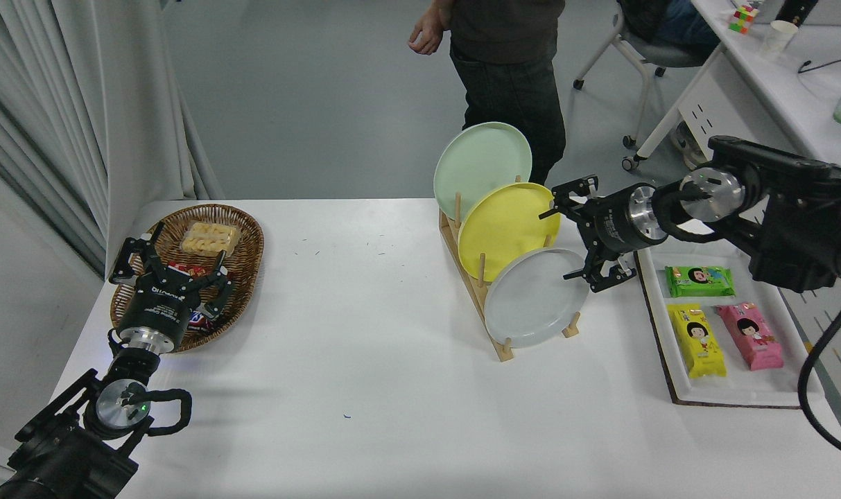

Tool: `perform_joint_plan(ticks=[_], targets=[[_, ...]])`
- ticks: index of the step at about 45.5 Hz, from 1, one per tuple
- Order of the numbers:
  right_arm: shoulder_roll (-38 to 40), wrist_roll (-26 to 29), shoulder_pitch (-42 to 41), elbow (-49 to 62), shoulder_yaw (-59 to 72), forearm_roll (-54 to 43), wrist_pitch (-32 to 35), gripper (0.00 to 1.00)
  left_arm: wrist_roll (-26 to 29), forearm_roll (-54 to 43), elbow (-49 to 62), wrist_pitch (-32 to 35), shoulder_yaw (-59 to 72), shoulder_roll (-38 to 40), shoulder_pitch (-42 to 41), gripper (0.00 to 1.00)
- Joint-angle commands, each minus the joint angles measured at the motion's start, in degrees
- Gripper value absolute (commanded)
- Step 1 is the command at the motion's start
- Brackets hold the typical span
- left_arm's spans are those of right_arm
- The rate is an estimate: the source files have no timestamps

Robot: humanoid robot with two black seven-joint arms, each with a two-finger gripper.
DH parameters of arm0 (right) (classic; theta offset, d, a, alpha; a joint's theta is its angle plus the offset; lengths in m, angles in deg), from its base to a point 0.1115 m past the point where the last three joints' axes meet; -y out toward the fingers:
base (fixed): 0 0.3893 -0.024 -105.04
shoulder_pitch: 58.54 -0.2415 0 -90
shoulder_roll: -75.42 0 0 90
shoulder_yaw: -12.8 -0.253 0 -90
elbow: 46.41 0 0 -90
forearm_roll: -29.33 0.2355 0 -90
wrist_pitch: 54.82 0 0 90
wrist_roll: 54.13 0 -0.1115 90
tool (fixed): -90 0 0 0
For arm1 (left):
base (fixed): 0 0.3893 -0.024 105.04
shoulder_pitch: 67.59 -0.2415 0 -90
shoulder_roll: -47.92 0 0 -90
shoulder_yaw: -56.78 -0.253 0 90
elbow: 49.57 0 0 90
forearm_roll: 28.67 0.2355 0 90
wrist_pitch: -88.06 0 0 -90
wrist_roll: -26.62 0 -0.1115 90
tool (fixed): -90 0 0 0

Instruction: Place the plate on the table

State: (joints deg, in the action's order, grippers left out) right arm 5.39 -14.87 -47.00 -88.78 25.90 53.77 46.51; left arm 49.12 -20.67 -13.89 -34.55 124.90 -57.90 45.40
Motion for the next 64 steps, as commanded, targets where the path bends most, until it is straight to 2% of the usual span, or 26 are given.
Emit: perform_joint_plan(ticks=[1,6,30,55,61,62,64], targets=[[2.18,2.75,1.73,-2.19,-3.69,0.26,6.32,1.0,0.0,0.0,0.0,0.0,0.0,0.0,-0.05,0.98],[3.94,2.84,3.76,-2.1,-5.89,-0.09,12.66,1.0,0.0,0.0,0.0,0.0,0.0,0.0,0.04,0.98],[4.2,2.57,5.25,0.8,-12.13,0.53,13.81,1.0,0.0,0.0,0.0,0.0,0.0,0.0,0.04,0.98],[5.35,1.61,7.8,1.24,-12.57,2.11,15.74,1.0,0.0,0.0,0.0,0.0,0.0,0.0,0.04,0.98],[4.91,-8.39,7.89,2.73,-12.57,1.32,15.74,0.98,0.0,0.0,0.0,0.0,0.0,0.0,-0.05,0.98],[4.82,-12.85,7.98,2.82,-12.48,1.32,15.57,0.96,0.0,0.0,0.0,0.0,0.0,0.0,-0.05,0.98],[4.82,-16.22,8.07,2.91,-12.48,1.14,15.57,0.91,0.0,0.0,0.0,0.0,0.0,0.0,-0.05,0.98]])
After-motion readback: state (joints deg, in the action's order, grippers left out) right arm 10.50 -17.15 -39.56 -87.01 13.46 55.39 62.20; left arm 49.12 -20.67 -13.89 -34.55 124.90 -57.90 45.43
